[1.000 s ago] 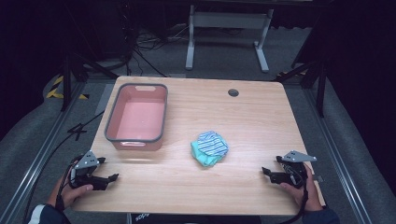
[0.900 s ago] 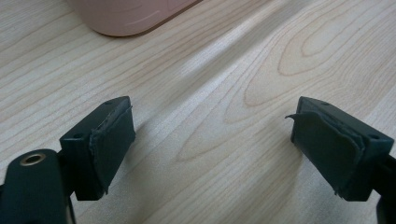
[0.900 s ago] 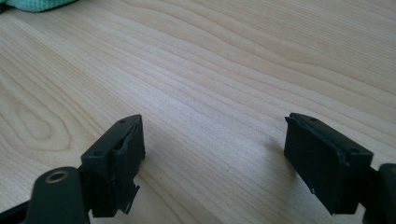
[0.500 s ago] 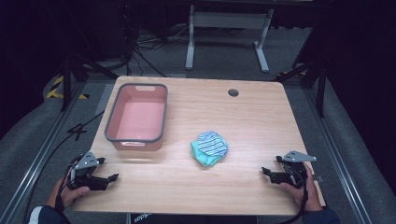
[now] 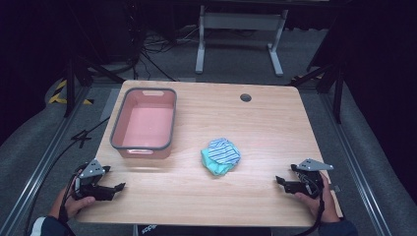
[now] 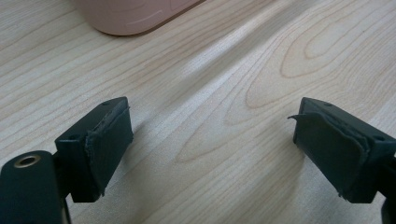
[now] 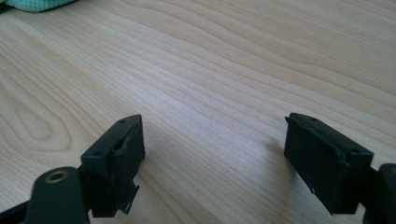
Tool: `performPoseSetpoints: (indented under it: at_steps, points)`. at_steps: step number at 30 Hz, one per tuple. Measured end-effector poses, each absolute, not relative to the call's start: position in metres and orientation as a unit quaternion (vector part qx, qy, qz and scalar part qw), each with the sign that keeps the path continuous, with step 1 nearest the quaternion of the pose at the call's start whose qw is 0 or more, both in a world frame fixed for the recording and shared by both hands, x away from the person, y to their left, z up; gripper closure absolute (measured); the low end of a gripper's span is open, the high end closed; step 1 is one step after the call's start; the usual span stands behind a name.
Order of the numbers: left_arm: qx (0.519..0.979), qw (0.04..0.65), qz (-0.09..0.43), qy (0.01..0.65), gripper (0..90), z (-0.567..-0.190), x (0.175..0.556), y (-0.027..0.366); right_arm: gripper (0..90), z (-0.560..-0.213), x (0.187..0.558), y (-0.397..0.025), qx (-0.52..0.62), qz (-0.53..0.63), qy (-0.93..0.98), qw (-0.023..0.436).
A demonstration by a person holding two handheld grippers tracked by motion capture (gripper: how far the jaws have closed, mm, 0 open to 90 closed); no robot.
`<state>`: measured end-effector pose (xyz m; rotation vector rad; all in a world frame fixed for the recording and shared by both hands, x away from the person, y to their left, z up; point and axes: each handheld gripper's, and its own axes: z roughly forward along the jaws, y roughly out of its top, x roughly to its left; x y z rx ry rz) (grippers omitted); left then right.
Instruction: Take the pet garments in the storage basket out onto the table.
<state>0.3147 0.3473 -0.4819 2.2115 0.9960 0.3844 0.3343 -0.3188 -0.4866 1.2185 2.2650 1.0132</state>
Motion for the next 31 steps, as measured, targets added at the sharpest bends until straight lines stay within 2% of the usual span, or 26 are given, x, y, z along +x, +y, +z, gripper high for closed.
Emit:
performPoseSetpoints:
  at_steps: [31]
  points:
    - [0.844, 0.334, 0.152, 0.391, 8.5, -0.4828, 0.3166, 0.3437, 20.7, -0.4865, 0.3343, -0.3191, 0.433, 0.360, 0.805, 0.187]
